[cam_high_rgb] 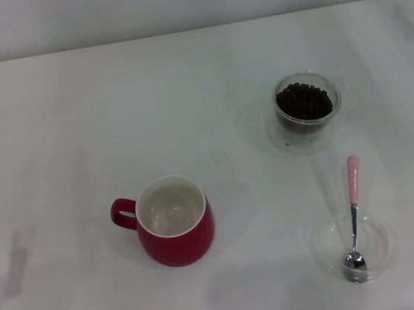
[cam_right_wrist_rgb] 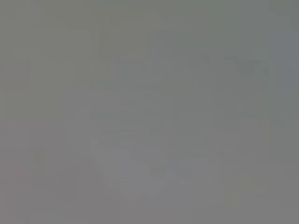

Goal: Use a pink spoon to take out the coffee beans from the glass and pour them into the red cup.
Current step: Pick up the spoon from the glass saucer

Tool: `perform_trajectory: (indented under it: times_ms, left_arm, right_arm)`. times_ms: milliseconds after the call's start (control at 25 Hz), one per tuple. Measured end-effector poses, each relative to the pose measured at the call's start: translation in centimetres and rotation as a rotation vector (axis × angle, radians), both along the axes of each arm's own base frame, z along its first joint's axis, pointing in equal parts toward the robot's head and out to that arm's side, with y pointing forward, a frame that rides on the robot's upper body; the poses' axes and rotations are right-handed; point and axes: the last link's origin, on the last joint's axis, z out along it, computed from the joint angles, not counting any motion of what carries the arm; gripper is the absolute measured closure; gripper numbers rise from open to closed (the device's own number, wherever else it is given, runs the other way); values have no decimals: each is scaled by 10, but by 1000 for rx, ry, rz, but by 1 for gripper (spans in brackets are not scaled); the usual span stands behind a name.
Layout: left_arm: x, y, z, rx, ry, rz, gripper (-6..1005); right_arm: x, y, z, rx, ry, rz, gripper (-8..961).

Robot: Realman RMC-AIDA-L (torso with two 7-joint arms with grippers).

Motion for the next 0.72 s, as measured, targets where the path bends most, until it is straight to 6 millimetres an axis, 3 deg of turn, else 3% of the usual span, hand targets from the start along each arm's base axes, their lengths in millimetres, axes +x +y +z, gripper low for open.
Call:
perform_trajectory:
  times_ms: [360,520,720]
  left_arm:
    - [2,38,21,119,-8,1,237]
    - [0,58,36,200,-107,32,237]
    - [-13,74,55,282,-198,103,237]
  right_arm:
    - [32,-30,31,-145,263,29,85]
    - [37,-46,43,-233,366,74,84]
    - [33,-46,46,-299,416,92,84]
